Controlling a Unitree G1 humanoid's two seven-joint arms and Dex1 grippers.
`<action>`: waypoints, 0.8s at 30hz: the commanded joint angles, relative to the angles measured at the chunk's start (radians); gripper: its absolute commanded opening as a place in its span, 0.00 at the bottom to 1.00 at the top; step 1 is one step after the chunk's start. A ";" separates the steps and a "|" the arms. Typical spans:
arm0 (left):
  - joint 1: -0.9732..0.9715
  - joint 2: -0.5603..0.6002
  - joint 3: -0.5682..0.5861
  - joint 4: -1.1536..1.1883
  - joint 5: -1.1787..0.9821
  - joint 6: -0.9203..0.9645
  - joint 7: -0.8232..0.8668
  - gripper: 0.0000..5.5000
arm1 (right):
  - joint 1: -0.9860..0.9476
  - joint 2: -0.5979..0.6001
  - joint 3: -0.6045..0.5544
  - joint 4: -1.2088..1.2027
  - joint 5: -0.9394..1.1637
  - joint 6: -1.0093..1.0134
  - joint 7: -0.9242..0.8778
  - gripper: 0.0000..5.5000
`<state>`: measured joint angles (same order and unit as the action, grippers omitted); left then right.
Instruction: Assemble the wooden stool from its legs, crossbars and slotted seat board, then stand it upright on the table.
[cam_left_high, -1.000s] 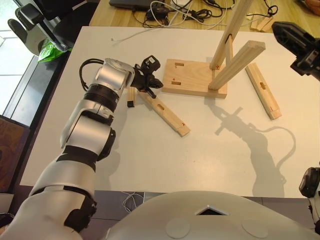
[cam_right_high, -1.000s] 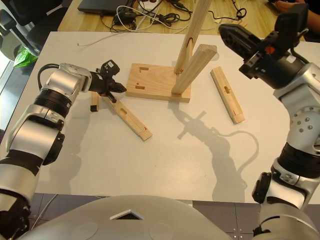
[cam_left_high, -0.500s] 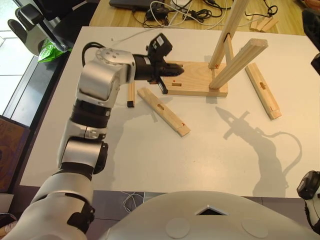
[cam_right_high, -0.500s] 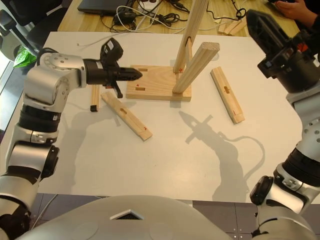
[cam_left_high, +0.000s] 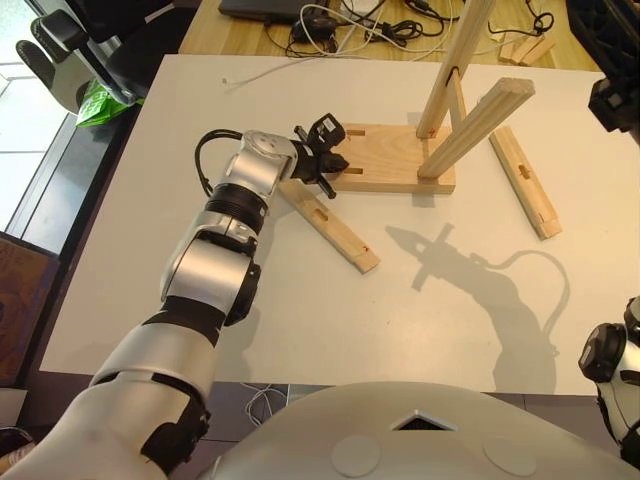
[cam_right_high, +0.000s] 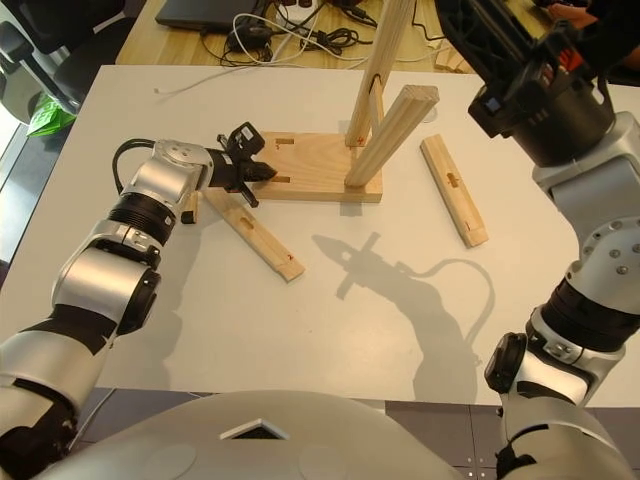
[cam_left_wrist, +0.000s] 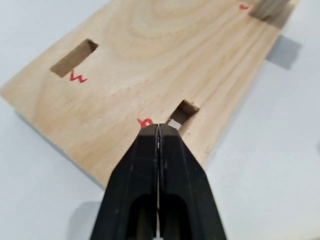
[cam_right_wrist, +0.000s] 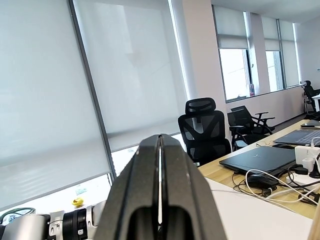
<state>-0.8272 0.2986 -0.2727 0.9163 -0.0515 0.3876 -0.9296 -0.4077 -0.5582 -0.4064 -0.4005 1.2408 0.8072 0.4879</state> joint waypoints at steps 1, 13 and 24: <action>0.031 0.033 0.177 -0.186 -0.178 0.307 -0.031 0.01 | 0.001 -0.026 -0.021 -0.027 0.036 -0.003 -0.031 0.00; -0.012 -0.023 0.196 -0.554 -0.215 0.323 0.189 0.01 | 0.011 -0.031 0.096 -0.063 -0.056 -0.019 -0.038 0.00; -0.223 -0.057 0.345 0.133 -0.201 0.431 0.359 0.01 | 0.004 0.015 0.248 -0.173 -0.079 0.036 -0.206 0.00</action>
<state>-1.0138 0.2246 -0.0012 0.9638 -0.2120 0.7532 -0.5976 -0.3937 -0.5522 -0.1698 -0.5464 1.1367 0.8188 0.3184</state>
